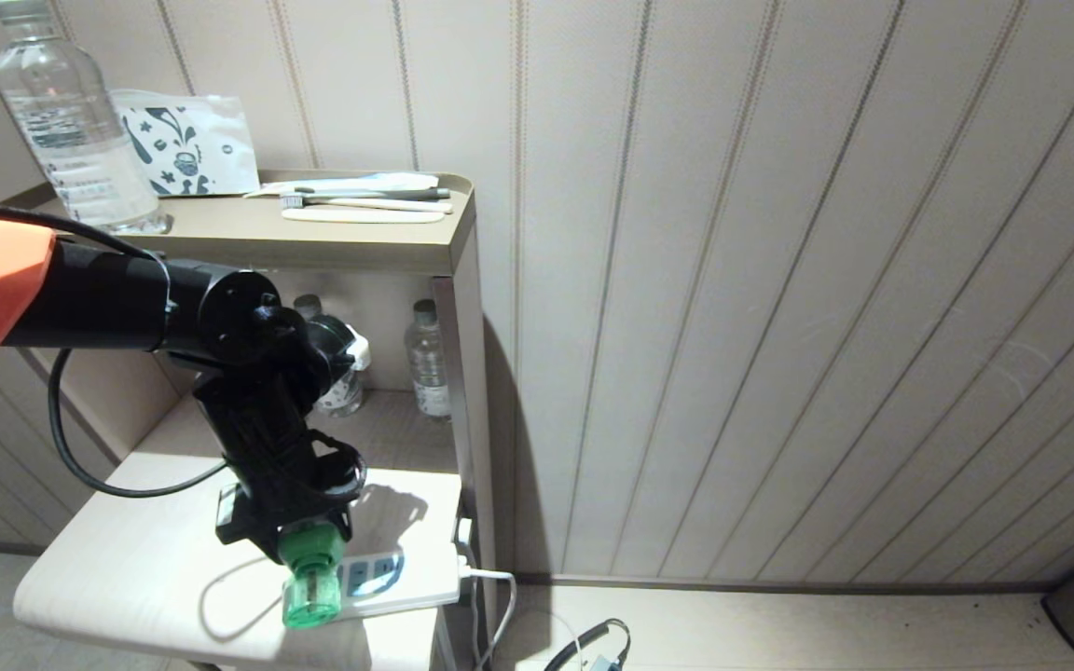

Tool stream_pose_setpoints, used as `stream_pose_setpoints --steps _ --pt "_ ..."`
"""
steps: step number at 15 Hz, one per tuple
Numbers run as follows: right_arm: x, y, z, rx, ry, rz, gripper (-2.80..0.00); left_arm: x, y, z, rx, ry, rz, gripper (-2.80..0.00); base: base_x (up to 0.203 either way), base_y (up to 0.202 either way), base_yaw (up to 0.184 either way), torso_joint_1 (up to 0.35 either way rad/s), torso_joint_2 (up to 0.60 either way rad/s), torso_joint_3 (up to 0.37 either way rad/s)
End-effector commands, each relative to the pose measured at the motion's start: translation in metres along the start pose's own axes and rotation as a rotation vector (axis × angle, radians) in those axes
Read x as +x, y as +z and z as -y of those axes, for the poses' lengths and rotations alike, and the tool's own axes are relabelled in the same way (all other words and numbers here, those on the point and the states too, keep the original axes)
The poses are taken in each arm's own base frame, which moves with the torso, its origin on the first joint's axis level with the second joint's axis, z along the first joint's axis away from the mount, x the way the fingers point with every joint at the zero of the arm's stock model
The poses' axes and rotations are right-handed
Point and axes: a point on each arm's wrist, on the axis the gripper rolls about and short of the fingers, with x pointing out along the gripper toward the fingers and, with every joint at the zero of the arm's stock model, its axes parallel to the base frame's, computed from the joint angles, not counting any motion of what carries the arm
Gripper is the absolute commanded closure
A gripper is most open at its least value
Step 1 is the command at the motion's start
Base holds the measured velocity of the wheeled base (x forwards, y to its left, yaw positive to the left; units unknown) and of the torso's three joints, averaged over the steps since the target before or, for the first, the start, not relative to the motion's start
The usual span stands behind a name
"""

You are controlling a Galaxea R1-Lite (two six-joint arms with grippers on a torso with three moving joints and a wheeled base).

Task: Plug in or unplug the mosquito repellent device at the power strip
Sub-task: Insert the plug into the socket

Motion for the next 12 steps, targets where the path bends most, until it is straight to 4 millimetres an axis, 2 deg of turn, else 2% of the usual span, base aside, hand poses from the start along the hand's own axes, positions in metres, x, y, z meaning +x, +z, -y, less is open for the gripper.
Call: stream_pose_setpoints --steps 1,5,12 --pt "0.000 0.000 0.000 0.000 0.000 -0.001 0.00 0.004 0.000 0.000 -0.004 0.012 -0.014 0.00 0.000 0.000 0.000 0.000 0.00 0.000" --pt "0.000 0.000 0.000 0.000 0.000 0.001 0.00 0.005 -0.001 -0.001 -0.005 0.015 -0.022 0.00 0.000 0.000 0.000 0.000 0.00 0.000" --pt "0.000 0.000 0.000 0.000 0.000 -0.001 0.00 -0.006 -0.002 -0.001 -0.004 -0.010 0.009 0.00 0.000 0.000 0.000 0.000 0.00 0.000"
